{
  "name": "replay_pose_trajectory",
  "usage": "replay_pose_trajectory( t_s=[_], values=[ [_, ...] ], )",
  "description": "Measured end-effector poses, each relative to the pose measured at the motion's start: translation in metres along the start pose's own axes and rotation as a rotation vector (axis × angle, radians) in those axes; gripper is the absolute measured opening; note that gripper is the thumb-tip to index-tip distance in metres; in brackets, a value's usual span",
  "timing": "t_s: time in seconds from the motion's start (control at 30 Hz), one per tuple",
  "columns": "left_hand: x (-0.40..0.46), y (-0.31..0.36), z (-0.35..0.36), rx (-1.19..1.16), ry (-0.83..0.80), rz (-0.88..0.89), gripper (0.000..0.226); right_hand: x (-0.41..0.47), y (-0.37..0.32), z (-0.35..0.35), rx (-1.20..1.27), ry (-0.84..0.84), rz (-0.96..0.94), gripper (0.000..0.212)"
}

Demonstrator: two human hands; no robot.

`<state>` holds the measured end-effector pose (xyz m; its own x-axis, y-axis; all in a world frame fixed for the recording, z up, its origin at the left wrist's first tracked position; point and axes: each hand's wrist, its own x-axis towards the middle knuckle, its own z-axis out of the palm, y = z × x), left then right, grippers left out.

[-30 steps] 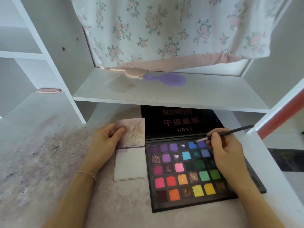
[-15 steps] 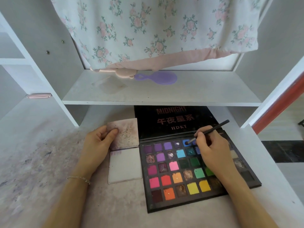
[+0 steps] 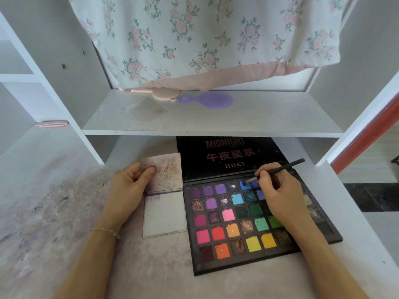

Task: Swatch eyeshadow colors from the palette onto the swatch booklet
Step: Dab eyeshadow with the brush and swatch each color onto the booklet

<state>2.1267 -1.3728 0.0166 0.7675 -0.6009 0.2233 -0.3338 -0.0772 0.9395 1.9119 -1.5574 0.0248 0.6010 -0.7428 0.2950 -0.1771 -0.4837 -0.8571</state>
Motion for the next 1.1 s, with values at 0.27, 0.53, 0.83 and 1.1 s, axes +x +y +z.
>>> replay_pose_trajectory(
  t_s=[0.27, 0.53, 0.83, 1.1],
  values=[
    [0.001, -0.001, 0.001, -0.018, 0.006, 0.004, 0.023, -0.001, -0.006, 0.001, 0.066, 0.053, 0.029, 0.026],
    [-0.001, 0.002, 0.000, -0.015, -0.005, -0.013, 0.020, -0.005, -0.035, 0.017, 0.166, -0.050, -0.002, 0.027],
    [0.001, -0.005, -0.002, 0.001, -0.021, -0.069, 0.016, -0.008, -0.063, 0.081, 0.270, -0.287, 0.020, 0.021],
    [0.001, -0.002, -0.002, -0.013, -0.015, -0.084, 0.016, -0.010, -0.058, 0.097, 0.222, -0.328, 0.062, 0.016]
  ],
)
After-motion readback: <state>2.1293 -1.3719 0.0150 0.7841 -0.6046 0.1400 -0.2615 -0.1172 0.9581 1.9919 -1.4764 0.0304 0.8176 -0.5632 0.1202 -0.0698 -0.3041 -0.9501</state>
